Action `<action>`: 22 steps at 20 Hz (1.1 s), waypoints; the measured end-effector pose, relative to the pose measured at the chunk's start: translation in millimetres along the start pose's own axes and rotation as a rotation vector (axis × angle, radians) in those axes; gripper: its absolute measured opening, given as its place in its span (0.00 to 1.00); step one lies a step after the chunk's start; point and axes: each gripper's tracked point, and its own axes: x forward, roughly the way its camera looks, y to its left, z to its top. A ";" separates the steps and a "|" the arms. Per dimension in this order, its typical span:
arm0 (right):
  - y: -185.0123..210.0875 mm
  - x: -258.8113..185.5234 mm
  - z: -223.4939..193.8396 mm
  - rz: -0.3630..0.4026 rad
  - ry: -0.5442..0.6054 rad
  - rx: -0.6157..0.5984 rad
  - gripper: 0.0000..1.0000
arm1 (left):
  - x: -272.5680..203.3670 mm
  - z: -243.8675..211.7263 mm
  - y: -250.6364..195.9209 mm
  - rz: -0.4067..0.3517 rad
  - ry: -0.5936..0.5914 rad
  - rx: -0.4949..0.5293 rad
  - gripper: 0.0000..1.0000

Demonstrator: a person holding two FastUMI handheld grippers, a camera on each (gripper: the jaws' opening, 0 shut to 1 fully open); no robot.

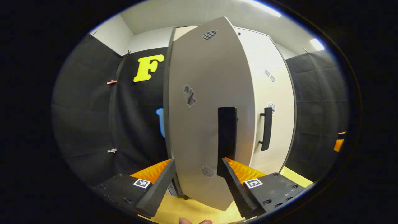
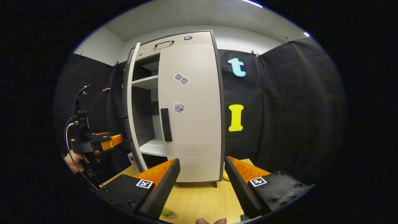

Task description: Grasp the bottle in the cabinet with the left hand and place it on the coaster, then close the right door with the right hand and the left door with the left hand.

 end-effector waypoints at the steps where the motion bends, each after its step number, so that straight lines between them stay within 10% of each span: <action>1: -2.1 -0.4 1.1 -0.002 -0.001 0.000 0.96 | 4.1 0.4 -3.9 -0.002 -0.003 -0.001 0.90; 22: 4.3 11.9 14.4 0.000 -0.036 0.017 0.96 | 38.6 6.4 -32.8 -0.044 0.003 -0.022 0.91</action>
